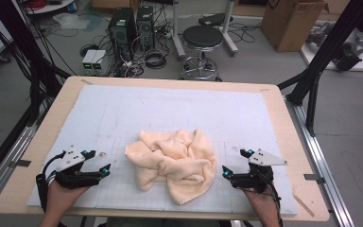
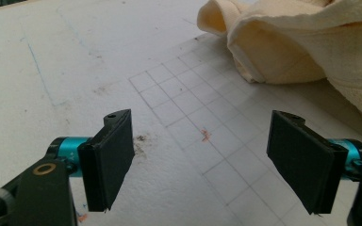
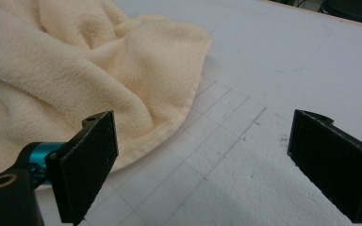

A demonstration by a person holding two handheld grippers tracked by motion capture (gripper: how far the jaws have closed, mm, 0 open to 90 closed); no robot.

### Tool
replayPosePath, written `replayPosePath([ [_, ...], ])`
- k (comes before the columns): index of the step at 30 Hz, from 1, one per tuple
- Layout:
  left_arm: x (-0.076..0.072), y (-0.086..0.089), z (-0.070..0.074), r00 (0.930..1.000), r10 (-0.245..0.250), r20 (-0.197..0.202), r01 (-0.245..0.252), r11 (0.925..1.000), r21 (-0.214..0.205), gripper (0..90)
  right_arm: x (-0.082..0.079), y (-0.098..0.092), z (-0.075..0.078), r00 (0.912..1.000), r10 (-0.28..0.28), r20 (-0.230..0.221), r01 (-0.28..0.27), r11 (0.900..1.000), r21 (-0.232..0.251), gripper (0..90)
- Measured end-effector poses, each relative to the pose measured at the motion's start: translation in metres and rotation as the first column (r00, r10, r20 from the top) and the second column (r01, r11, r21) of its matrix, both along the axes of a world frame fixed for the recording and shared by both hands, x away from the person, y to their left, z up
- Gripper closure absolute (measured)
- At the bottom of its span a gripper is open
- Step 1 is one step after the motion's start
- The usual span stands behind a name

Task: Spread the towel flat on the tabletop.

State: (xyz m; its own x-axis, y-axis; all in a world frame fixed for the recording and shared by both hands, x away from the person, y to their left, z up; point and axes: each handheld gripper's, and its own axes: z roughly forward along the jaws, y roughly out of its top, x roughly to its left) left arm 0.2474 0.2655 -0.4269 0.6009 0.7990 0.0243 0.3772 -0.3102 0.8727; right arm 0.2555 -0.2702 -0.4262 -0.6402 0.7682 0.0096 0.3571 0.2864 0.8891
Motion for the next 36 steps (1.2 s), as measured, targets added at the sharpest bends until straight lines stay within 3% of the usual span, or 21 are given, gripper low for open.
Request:
replayPosePath([
  [8,-0.002,-0.006,0.005,0.9999,0.004,0.012,-0.004,0.9998,-0.021,24.8,-0.001,0.000,0.000,1.0000,0.005,-0.004,-0.005,1.0000,0.003,8.5],
  [11,0.000,-0.013,0.013,0.9994,-0.019,0.028,0.020,0.9992,-0.034,25.9,0.002,0.000,0.004,1.0000,0.006,0.000,-0.006,0.9997,0.023,8.5],
  [14,0.002,-0.018,0.023,0.9983,-0.035,0.046,0.038,0.9980,-0.051,27.4,0.008,0.004,0.012,0.9998,0.013,0.015,-0.014,0.9998,0.011,8.5],
  [15,0.005,-0.021,0.033,0.9966,-0.047,0.067,0.053,0.9955,-0.078,28.2,0.011,0.007,0.014,0.9996,0.016,0.023,-0.016,0.9999,-0.003,8.5],
  [16,0.005,-0.021,0.033,0.9966,-0.047,0.067,0.053,0.9955,-0.078,28.3,0.013,0.009,0.016,0.9996,0.020,0.021,-0.020,0.9997,-0.014,8.6],
  [17,0.012,-0.026,0.042,0.9953,-0.073,0.063,0.080,0.9909,-0.109,28.3,0.016,0.011,0.018,0.9994,0.026,0.023,-0.025,0.9994,-0.022,8.6],
  [22,0.033,-0.046,0.057,0.9905,-0.116,0.074,0.123,0.9874,-0.100,30.9,0.037,0.024,0.025,0.9986,0.052,0.005,-0.052,0.9985,-0.020,8.6],
  [25,0.050,-0.064,0.057,0.9857,-0.161,0.050,0.165,0.9820,-0.092,32.1,0.052,0.036,0.027,0.9975,0.069,-0.014,-0.069,0.9976,-0.005,8.7],
  [27,0.059,-0.073,0.052,0.9811,-0.192,0.023,0.193,0.9778,-0.080,33.8,0.061,0.044,0.028,0.9952,0.091,-0.035,-0.091,0.9958,0.005,14.6],
  [30,0.065,-0.081,0.044,0.9752,-0.221,-0.008,0.221,0.9741,-0.050,35.8,0.073,0.058,0.022,0.9903,0.122,-0.067,-0.124,0.9920,-0.025,19.7],
  [31,0.068,-0.085,0.039,0.9717,-0.234,-0.033,0.232,0.9718,-0.040,36.7,0.077,0.062,0.019,0.9873,0.138,-0.079,-0.141,0.9894,-0.035,23.4],
  [32,0.074,-0.090,0.030,0.9627,-0.256,-0.087,0.257,0.9665,-0.005,37.7,0.080,0.065,0.015,0.9836,0.152,-0.097,-0.156,0.9869,-0.040,26.6],
  [36,0.078,-0.095,0.020,0.9430,-0.296,-0.152,0.303,0.9524,0.029,44.4,0.092,0.077,-0.001,0.9674,0.186,-0.172,-0.200,0.9777,-0.065,38.4],
])
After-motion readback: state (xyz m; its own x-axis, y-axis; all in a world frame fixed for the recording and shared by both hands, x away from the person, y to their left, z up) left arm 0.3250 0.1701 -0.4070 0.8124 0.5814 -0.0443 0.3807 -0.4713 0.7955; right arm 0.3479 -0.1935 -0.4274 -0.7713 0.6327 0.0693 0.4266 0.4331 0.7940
